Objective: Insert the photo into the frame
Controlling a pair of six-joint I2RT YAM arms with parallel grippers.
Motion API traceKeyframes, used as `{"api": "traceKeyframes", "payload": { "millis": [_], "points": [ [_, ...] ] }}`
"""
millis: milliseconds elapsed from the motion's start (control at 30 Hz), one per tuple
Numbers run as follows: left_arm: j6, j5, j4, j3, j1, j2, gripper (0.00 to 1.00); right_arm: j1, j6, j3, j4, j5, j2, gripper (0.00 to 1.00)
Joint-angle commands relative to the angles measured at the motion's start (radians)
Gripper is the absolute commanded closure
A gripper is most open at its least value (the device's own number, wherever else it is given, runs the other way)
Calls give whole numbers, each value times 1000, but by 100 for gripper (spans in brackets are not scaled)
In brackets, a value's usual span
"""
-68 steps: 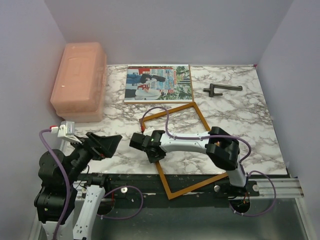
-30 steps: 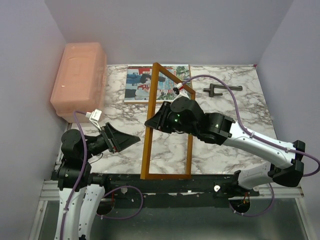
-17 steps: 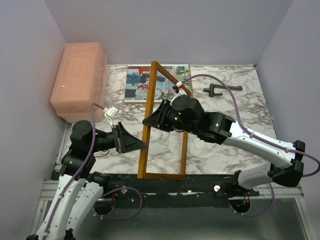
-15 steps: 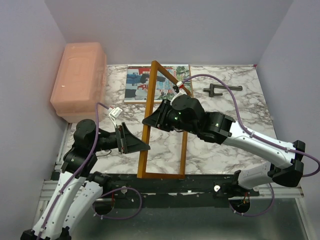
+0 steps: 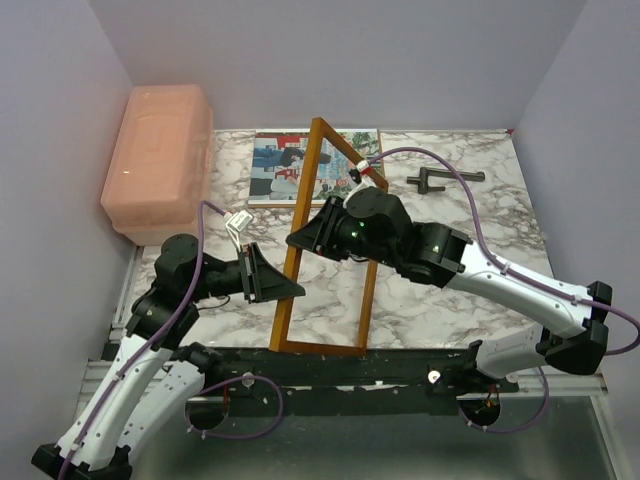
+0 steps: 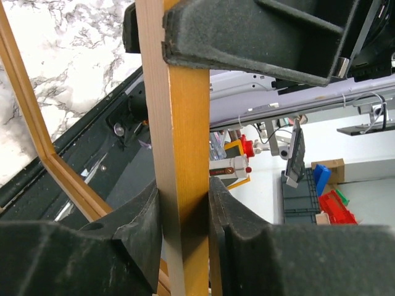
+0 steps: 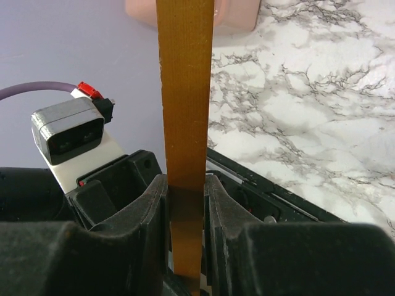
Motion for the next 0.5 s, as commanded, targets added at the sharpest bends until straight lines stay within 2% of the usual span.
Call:
{"api": "traceKeyframes", "payload": {
  "millis": [0, 100, 233, 300, 467],
  "points": [
    [62, -74, -29, 82, -7, -8, 91, -4, -18, 0, 57, 6, -48, 63],
    [125, -132, -129, 160, -7, 9, 100, -6, -33, -1, 57, 3, -58, 35],
    [157, -180, -185, 237, -7, 25, 100, -10, -35, -1, 38, 8, -85, 6],
    [170, -211, -213, 272, -7, 26, 100, -10, -36, -4, 25, 17, -102, 0],
    [236, -330, -377, 381, -6, 37, 100, -15, -52, -3, -15, 28, -132, 0]
  ]
}}
